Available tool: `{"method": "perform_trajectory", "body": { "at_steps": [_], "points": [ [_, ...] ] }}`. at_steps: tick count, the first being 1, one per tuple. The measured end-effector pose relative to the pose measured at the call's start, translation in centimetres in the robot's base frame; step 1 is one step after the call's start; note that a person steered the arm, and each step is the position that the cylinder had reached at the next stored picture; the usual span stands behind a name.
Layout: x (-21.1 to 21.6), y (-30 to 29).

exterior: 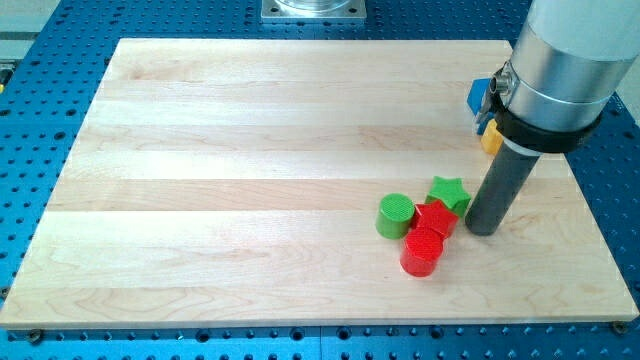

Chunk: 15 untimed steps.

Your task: Adjust the blue blocks and yellow blocks in the line

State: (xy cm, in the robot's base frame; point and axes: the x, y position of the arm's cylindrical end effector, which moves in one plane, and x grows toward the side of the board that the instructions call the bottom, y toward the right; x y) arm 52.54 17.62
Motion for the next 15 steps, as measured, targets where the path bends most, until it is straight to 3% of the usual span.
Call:
{"method": "perform_trajectory", "body": {
  "at_steps": [5, 6, 7, 11, 12, 15],
  "points": [
    [-0.7, -2.7],
    [-1.1, 2.1],
    [-3.0, 7.1],
    [-8.6, 9.5],
    [-12.6, 11.4],
    [-15.0, 7.9]
  ]
}}
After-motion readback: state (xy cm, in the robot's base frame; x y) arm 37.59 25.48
